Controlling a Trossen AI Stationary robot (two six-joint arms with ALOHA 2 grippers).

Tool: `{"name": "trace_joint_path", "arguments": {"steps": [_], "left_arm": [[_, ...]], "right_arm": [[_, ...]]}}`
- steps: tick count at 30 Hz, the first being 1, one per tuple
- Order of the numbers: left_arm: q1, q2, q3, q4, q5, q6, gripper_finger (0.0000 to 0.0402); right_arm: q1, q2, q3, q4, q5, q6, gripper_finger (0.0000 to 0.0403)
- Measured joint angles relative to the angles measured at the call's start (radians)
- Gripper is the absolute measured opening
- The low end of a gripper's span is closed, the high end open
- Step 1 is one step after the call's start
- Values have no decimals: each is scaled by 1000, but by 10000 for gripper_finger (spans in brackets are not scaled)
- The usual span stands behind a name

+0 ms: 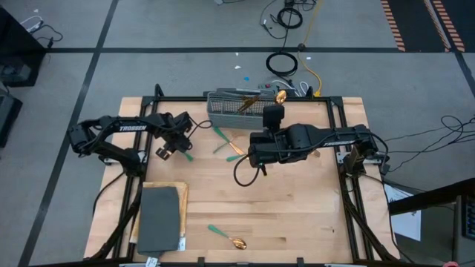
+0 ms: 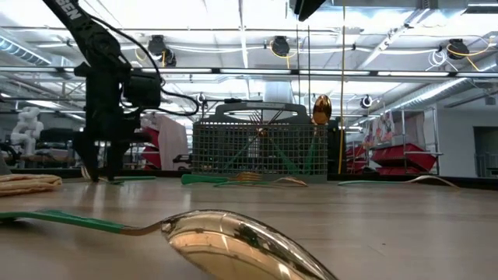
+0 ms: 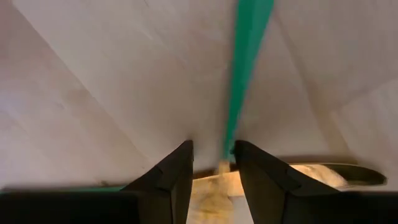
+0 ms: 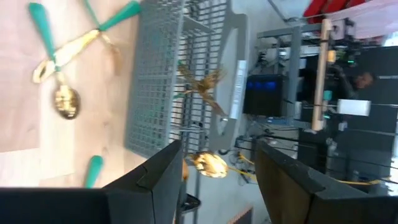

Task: Sort silverware
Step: Put the green fork into the dishwasher utensil holder

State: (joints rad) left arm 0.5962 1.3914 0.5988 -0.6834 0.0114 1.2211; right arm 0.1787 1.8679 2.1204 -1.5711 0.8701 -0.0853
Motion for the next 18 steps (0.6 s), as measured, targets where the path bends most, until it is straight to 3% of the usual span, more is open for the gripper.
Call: {"name": "trace_joint_path", "arguments": {"steps": [6, 14, 18], "left_arm": [[0, -2, -31, 40, -1, 44, 113], [-1, 0, -32, 53, 16, -11, 11], [-28, 3, -16, 42, -69, -38, 8]], "right_arm": [[6, 0, 0, 0, -16, 22, 185], [36, 0, 0, 0, -10, 22, 185], [47, 0, 0, 0, 20, 21, 185]]}}
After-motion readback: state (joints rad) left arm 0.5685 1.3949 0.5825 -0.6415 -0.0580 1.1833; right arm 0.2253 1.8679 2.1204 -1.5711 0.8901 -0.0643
